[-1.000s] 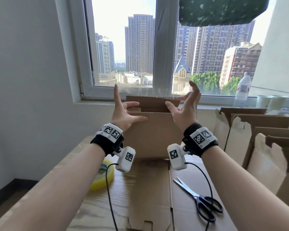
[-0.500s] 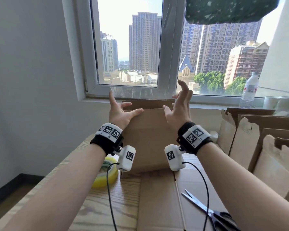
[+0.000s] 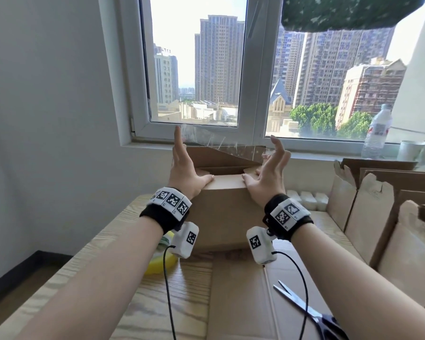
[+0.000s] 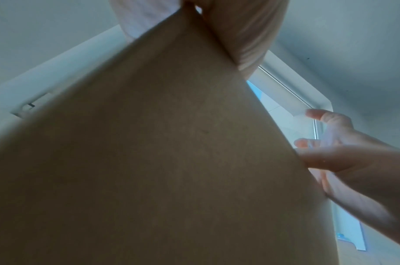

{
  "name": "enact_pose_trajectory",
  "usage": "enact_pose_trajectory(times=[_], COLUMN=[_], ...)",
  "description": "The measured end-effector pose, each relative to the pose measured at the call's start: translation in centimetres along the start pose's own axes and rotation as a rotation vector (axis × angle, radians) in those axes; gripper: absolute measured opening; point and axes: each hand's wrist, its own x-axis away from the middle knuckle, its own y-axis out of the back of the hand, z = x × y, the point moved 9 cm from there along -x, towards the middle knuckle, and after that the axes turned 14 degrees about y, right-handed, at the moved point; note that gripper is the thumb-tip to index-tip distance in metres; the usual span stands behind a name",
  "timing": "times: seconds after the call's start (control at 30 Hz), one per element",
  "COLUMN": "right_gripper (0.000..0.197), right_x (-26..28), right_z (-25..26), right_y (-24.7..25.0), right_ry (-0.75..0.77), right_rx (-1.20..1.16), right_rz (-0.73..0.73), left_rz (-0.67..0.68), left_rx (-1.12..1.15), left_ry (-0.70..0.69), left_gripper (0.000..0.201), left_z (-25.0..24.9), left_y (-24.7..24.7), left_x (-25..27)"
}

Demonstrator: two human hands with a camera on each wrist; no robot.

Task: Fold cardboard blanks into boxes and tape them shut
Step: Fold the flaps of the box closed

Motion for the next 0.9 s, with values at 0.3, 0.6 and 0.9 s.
enact_pose_trajectory(times=[0.3,0.6,0.9], right_gripper=[0.104,0.088,0.064], right_x=[0.4,-0.9,-1.7], right_z=[-0.9,-1.8,-4.1], right_y=[0.8,1.5,0.2], right_ry=[-0.046,-0.094,-0.182], right_rx=[-0.037,0.003,0.055], right_rz=[-0.056,-0.090,0.145], left_rz=[0.065,0.093,0.089], left_rx=[-0.319,-0.247,-0.145], left_ry=[-0.026,0.133,0.193], left_gripper=[0.145,0.135,0.140], left_z=[-0.9,1.4,1.7], left_y=[0.3,0.1,-0.2], left_x=[-0.5,-0.3,-0.1])
